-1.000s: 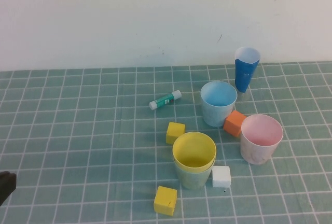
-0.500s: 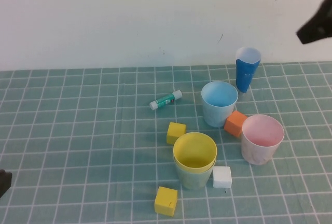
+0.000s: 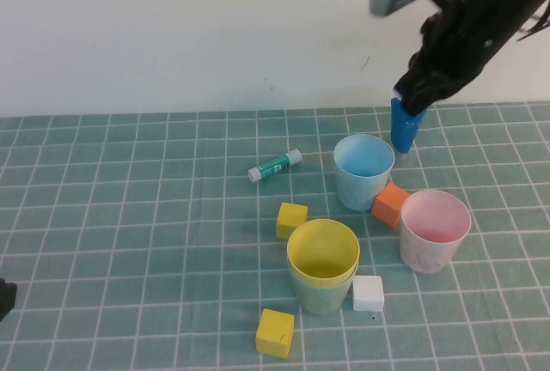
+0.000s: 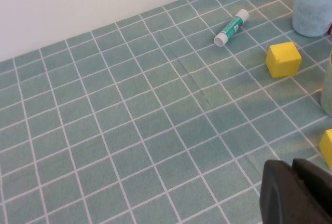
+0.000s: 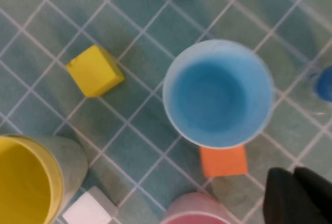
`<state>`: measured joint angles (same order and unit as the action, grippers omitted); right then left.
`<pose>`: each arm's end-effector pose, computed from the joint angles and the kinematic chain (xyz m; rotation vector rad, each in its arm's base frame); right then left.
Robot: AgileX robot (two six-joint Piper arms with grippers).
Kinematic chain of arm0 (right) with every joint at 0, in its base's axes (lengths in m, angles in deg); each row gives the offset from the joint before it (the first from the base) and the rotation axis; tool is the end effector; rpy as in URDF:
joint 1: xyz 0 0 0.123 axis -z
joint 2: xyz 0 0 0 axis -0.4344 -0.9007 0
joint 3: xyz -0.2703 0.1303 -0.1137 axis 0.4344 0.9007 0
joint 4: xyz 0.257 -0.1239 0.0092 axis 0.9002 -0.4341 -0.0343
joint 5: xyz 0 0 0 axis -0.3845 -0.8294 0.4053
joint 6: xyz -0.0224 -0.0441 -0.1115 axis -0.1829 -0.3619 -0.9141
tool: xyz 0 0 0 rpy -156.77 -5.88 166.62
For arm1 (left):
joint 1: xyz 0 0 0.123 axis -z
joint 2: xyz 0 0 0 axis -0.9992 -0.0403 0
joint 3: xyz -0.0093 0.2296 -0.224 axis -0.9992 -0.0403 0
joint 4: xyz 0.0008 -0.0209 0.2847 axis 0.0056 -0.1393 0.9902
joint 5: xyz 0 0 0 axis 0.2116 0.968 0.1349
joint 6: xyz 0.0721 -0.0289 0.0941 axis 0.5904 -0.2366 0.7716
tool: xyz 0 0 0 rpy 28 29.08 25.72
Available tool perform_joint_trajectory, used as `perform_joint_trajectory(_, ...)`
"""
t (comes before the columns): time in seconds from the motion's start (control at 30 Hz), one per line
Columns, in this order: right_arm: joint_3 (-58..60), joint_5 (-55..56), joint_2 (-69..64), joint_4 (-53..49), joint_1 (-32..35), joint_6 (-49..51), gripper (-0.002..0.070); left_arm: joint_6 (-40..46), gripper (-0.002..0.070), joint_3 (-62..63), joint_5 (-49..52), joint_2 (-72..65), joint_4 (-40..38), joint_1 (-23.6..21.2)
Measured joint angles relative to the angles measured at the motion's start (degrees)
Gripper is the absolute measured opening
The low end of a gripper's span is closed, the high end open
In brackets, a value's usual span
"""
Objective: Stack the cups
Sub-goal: Pick up the blue cup
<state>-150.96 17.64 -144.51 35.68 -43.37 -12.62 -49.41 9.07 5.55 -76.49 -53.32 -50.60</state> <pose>0.4781 0.1765 0.3215 -0.9620 2.5331 0.2433 0.1030 -0.0391 0.3330 0.4012 1.9680 -0.2079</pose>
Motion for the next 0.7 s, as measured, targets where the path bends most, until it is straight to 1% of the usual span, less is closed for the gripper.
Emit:
perform_joint_trajectory(0.1,0.0,0.0,-3.2,0.0,-0.7,1.4,0.0109,0.0,-0.0001,0.0,0.2,0.0,0.5,0.0)
perform_joint_trajectory(0.23,0.0,0.1,-6.3,0.0,-0.8,3.9,0.0290,0.0,-0.0001,0.0,0.7,0.0,1.6,0.0)
perform_joint_trajectory(0.3,0.0,0.1,-7.4,-0.1,-0.8,5.2,0.0351,0.0,-0.0001,0.0,1.0,0.0,1.9,0.0)
perform_joint_trajectory(0.43,0.0,1.9,-8.5,-0.2,-0.8,7.7,0.0385,0.0,-0.0001,0.0,1.2,0.0,2.0,0.0)
perform_joint_trajectory(0.7,-0.1,6.4,-10.7,-2.2,-0.8,11.3,0.0393,0.0,-0.0001,0.0,1.3,0.0,2.0,0.0)
